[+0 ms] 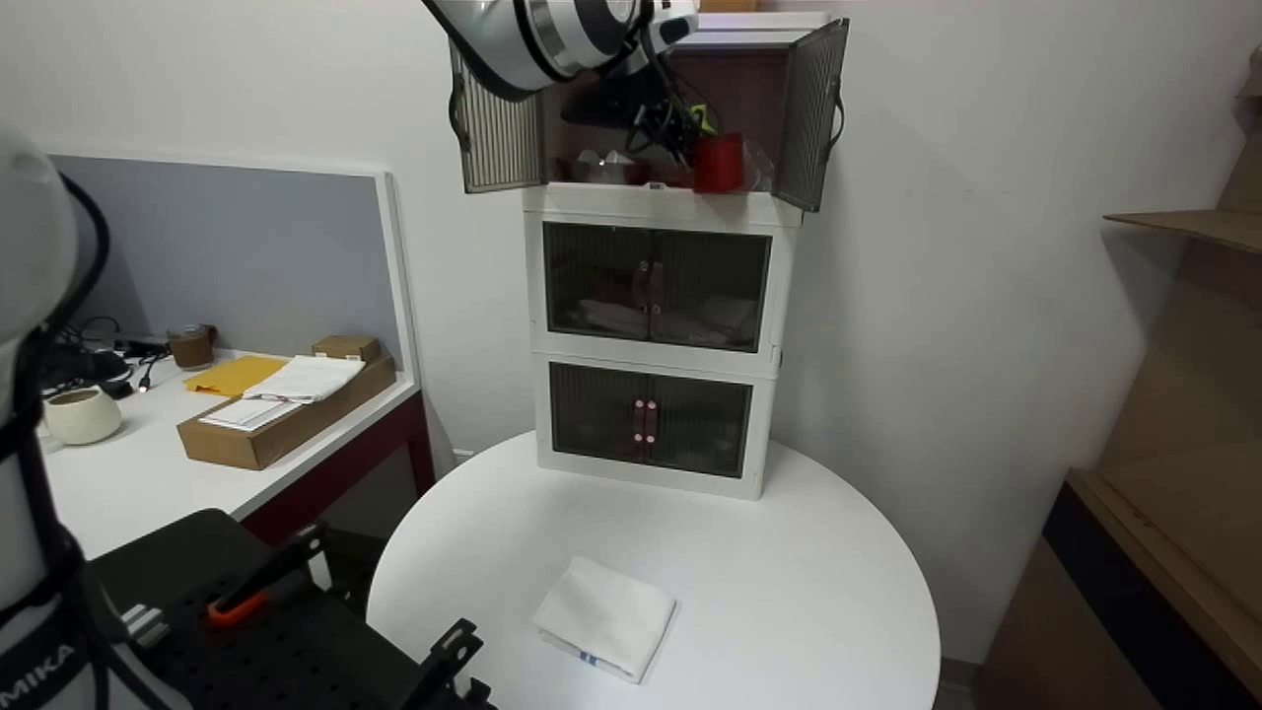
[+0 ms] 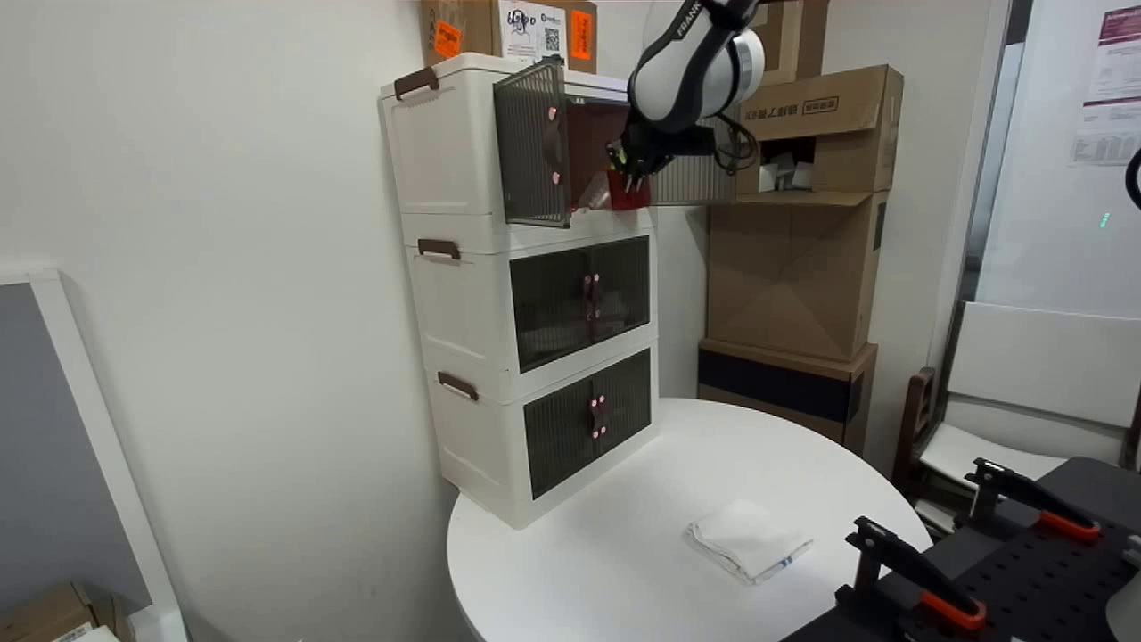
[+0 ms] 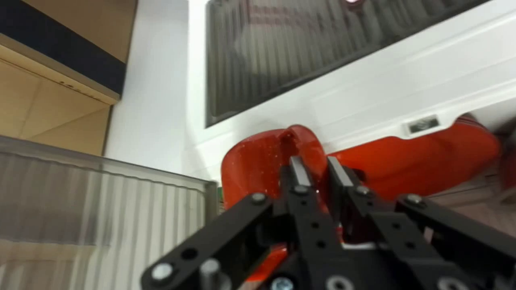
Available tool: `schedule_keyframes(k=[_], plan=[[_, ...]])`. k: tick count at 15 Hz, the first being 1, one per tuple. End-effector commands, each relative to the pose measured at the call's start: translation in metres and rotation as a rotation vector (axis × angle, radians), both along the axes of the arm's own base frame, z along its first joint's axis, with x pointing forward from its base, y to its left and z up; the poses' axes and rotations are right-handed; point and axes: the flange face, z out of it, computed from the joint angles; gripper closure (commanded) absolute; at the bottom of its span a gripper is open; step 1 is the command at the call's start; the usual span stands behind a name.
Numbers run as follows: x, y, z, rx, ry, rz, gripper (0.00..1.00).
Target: Remove the red cup from the top cabinet
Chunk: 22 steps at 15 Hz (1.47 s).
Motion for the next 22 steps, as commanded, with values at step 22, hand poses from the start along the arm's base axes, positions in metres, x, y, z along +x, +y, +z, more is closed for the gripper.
schedule_keyframes(k=[22], plan=[[-0.012,0.007,-0.245,0.021,0.225,-0.509,0.96]])
